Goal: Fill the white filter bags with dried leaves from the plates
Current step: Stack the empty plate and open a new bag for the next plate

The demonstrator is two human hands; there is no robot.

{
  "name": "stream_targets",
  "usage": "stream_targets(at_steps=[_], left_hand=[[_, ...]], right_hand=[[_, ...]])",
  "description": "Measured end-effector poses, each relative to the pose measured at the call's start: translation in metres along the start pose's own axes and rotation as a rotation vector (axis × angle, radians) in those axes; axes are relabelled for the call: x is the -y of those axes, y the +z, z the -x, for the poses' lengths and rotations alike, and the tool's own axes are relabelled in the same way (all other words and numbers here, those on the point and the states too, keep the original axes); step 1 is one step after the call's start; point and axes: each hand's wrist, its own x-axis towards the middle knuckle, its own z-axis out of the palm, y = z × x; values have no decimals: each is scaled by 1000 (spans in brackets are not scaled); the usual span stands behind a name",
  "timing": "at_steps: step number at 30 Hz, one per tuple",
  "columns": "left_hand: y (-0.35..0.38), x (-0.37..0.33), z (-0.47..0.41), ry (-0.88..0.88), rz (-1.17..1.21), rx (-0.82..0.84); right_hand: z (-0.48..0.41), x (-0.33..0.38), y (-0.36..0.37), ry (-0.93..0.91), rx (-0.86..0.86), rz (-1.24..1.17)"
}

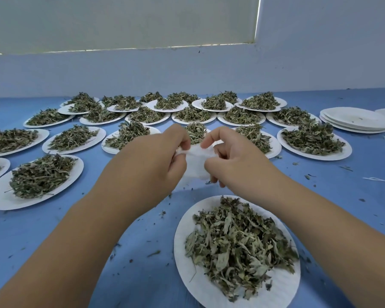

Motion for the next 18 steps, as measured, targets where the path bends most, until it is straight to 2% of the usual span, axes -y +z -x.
stream_targets(at_steps=[4, 7, 11, 18], left_hand=[[-10, -11, 4, 134, -53, -181], [-8, -11, 4, 148, -64, -127], [4, -6, 2, 30, -29, 39], [9, 3, 0, -183, 31, -131]], right_hand=[[-2, 5, 0, -80, -101, -72], [-2, 5, 2, -68, -68, -92], [-3, -2, 1, 27, -45, -12], [-3, -1, -4, 123, -23, 153]])
